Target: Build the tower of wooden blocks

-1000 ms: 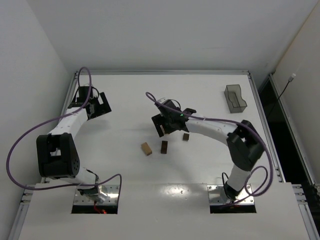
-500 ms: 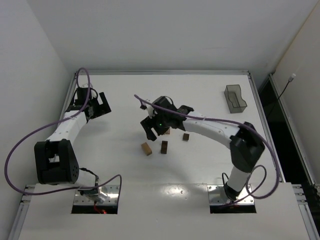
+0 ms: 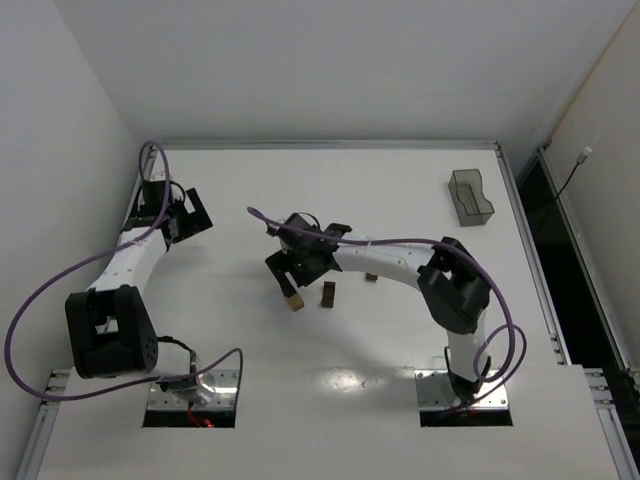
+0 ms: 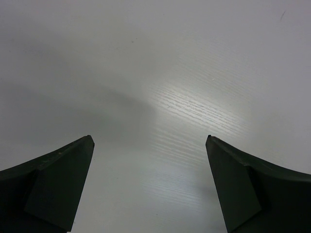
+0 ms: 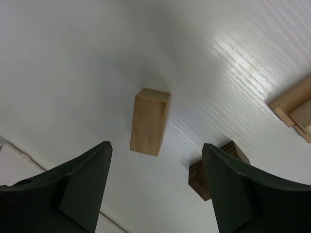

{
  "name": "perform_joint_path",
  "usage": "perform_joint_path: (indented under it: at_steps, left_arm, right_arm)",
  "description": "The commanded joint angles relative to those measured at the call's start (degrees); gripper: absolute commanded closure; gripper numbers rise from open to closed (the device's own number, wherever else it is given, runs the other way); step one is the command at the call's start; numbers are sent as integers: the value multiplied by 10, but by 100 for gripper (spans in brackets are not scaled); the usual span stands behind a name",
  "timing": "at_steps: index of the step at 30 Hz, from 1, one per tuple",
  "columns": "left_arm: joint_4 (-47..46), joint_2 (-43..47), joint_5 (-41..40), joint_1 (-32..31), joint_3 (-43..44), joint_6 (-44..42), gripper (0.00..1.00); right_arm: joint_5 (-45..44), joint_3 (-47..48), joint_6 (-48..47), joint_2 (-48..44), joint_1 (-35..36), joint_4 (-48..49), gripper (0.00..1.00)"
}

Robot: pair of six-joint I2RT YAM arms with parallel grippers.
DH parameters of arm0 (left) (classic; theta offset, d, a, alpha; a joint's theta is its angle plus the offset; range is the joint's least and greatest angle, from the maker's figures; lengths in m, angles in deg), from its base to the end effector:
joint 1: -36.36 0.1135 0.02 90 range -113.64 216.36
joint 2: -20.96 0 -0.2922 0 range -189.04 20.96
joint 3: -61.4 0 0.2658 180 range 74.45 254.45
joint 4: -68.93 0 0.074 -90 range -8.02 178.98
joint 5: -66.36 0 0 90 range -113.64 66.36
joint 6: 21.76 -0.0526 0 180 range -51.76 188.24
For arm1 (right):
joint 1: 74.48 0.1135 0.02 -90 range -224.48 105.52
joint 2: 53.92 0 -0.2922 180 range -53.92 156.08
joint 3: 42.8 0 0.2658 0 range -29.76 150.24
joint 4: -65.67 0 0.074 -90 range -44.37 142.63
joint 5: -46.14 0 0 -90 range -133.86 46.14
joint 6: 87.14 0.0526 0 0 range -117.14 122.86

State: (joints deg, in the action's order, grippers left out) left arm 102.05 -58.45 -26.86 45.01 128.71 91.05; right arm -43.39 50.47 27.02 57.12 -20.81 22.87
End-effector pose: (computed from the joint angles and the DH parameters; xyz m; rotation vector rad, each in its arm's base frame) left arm 0.3113 0.0503 0.2552 -0.6658 2.2632 -0.0540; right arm 0.2605 0.3549 0.1948 -0.6932 2.6206 0.4558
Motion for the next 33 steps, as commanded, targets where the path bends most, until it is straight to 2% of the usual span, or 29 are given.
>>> perform_joint_path:
  at_steps: [1, 7, 16, 19, 20, 22, 23, 27, 31, 33]
  left_arm:
    - [-18, -2, 4, 2, 4, 6, 0]
    - [-13, -21, 4, 2, 22, 11, 0]
    - [-13, -21, -1, 2, 22, 11, 0]
    - [-13, -21, -1, 2, 22, 11, 0]
    - [-13, -21, -1, 2, 22, 11, 0]
    - [-13, -21, -1, 2, 22, 11, 0]
    - [-13, -21, -1, 2, 22, 11, 0]
    - [-13, -21, -1, 2, 16, 11, 0]
    - [-18, -21, -1, 2, 11, 11, 0]
    - [-18, -21, -1, 2, 11, 11, 0]
  right_arm:
    - [-15, 33, 20, 22, 10, 8, 28]
    - [-21, 33, 27, 51, 15, -3, 28]
    - [-26, 33, 33, 75, 15, -9, 35]
    - [-31, 33, 33, 80, 15, -4, 51]
    - [-31, 33, 33, 80, 15, -4, 66]
    - [-31, 33, 27, 80, 15, 1, 85]
    - [-31, 33, 27, 80, 15, 1, 100]
    - [-42, 46, 22, 53, 15, -4, 100]
    - [-130, 113, 28, 14, 2, -36, 100]
    - [-174, 143, 62, -12, -12, -42, 100]
